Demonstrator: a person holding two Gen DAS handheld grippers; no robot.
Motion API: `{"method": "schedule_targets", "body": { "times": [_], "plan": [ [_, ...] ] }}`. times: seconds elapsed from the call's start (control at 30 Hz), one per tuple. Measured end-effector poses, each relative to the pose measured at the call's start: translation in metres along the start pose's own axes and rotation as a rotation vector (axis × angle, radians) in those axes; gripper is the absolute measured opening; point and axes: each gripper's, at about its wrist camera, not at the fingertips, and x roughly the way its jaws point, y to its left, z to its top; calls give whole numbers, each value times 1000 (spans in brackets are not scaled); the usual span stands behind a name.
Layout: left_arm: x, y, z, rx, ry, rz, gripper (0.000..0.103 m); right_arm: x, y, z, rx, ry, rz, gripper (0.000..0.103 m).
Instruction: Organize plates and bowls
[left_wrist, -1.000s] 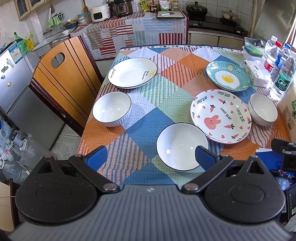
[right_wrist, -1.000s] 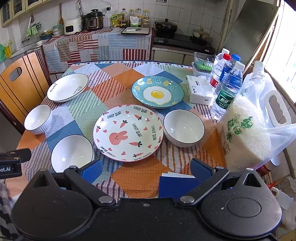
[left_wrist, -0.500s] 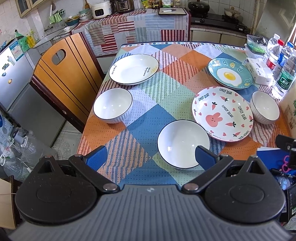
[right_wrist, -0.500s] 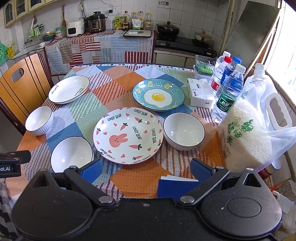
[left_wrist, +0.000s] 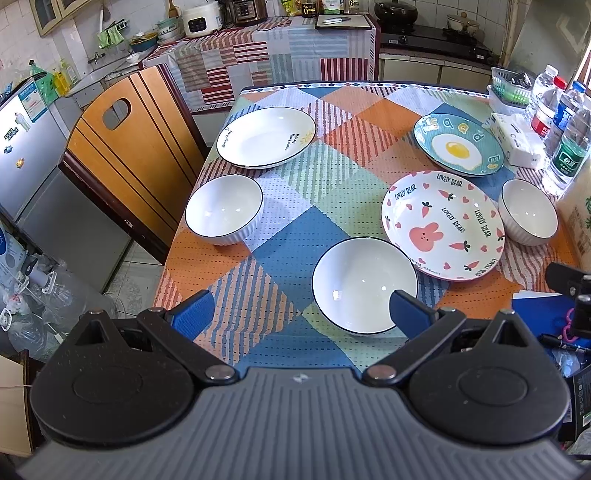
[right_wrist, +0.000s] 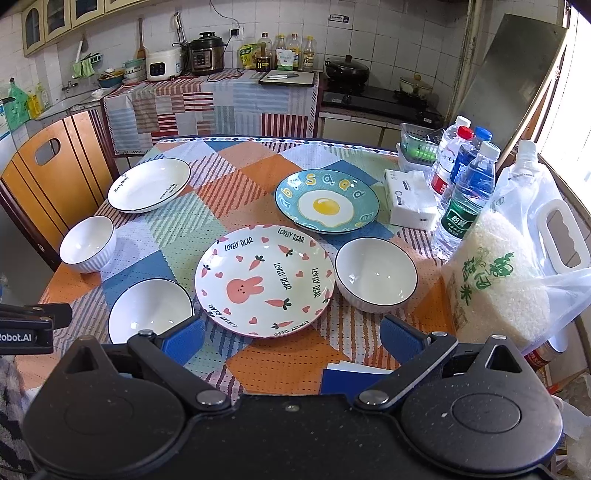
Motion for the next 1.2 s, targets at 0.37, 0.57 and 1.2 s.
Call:
{"method": "schedule_targets", "body": {
  "times": [0.37,0.57,1.2],
  "plan": [
    [-3,-4,1,9,-3,-4,103,-2,-2,-1,4,-8,-2,102],
    [-2,-5,0,9,-1,0,103,-1,-2,-1,4,-7,1,102],
    [37,-16,29,78,-92,-55,101,53,-27,-3,27,-278,109,102]
  ]
}}
